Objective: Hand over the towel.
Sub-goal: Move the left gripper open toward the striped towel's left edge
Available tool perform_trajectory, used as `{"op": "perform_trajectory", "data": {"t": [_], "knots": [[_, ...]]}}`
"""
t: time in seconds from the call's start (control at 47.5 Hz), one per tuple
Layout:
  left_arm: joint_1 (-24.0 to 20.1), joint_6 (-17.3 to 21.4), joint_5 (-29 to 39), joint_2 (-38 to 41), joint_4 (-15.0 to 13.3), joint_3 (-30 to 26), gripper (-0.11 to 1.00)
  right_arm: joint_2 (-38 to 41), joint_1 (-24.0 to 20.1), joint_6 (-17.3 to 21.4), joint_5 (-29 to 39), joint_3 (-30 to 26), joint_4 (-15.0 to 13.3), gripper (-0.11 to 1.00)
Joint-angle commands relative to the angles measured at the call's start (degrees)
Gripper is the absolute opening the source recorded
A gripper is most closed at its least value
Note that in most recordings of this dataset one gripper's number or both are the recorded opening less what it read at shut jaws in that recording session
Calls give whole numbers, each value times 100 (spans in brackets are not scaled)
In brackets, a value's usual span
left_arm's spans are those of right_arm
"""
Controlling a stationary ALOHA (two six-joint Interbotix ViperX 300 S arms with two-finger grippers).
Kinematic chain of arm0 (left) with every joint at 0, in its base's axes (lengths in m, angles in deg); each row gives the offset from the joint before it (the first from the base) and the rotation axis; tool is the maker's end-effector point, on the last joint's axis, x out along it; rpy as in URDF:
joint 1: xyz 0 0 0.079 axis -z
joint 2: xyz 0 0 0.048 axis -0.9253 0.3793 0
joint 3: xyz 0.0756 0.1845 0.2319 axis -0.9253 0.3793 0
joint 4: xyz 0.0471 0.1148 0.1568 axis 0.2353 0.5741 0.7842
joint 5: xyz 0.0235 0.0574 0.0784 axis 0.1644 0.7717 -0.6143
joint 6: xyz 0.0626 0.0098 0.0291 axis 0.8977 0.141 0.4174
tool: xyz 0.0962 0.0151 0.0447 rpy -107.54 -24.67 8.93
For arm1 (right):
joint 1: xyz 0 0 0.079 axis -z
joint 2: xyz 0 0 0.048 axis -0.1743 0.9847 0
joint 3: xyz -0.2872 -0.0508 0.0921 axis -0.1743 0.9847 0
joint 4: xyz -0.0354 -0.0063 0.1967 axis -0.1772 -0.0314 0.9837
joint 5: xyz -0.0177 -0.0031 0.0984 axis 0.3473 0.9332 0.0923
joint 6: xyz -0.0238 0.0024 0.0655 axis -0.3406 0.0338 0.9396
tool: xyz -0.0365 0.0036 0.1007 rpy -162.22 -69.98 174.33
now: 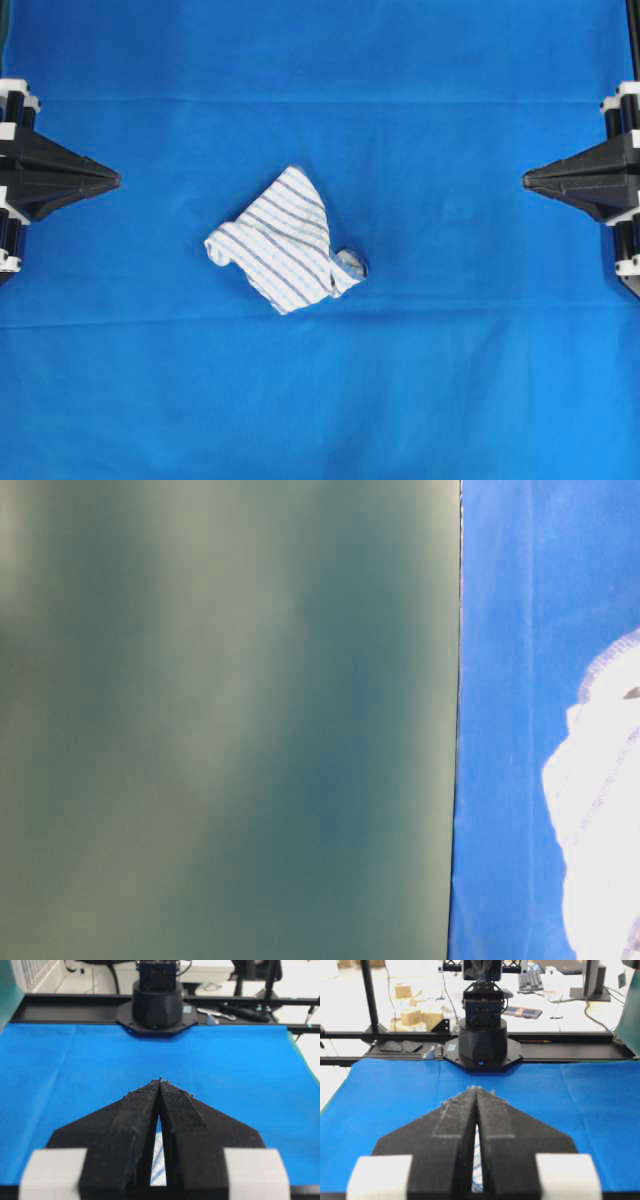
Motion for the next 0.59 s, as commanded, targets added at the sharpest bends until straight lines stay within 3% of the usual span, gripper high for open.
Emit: {"op": "perform_trajectory", "data": {"t": [0.0, 0.295, 0.568], "knots": [[9, -18, -18, 62, -70, -79, 0, 26, 18, 44, -53, -123, 26, 0], [62, 0, -62, 264, -79, -264, 0, 18, 18, 44, 26, -185, 9, 0], [70, -9, -35, 1257, -79, -642, 1, 35, 18, 53, 53, -211, 9, 0]]}}
